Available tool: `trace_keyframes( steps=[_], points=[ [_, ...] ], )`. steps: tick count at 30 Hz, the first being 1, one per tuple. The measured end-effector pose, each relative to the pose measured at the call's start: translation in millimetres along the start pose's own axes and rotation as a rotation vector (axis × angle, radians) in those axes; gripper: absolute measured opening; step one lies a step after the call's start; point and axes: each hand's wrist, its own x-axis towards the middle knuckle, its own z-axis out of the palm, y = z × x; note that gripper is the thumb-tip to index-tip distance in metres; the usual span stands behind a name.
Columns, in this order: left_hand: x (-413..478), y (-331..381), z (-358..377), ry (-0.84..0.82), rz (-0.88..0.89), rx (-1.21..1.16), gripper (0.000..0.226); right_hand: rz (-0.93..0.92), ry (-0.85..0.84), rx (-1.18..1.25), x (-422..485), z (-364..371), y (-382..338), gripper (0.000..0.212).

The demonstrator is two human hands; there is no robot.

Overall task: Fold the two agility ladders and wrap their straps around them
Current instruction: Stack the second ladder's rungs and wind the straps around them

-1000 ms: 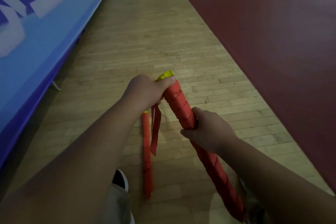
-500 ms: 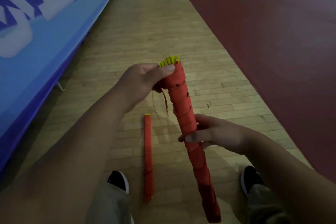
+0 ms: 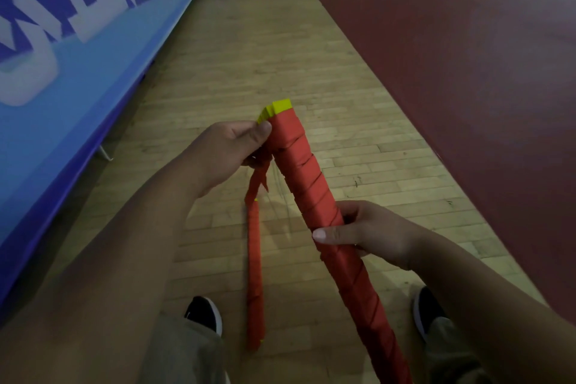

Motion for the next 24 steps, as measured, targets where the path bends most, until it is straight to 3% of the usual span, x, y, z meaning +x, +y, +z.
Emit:
trace_keyframes(
  steps=[5,9,17,24],
  points=[
    [4,-6,5,0.026,-0.095,0.234,0.041,0.001,0.143,-0.135,4,5,4,0.044],
    [6,-9,7,-0.004,-0.172,0.237,0.049,0.02,0.268,-0.298,12,6,10,0.055],
    [6,-9,18,-0.006,-0.206,0.172,0.049,0.007,0.362,-0.448,18,11,17,0.049],
    [0,6,37,0.036,-0.245,0.367,0.072,0.058,0.411,-0.617,25,16,26,0.051]
  ],
)
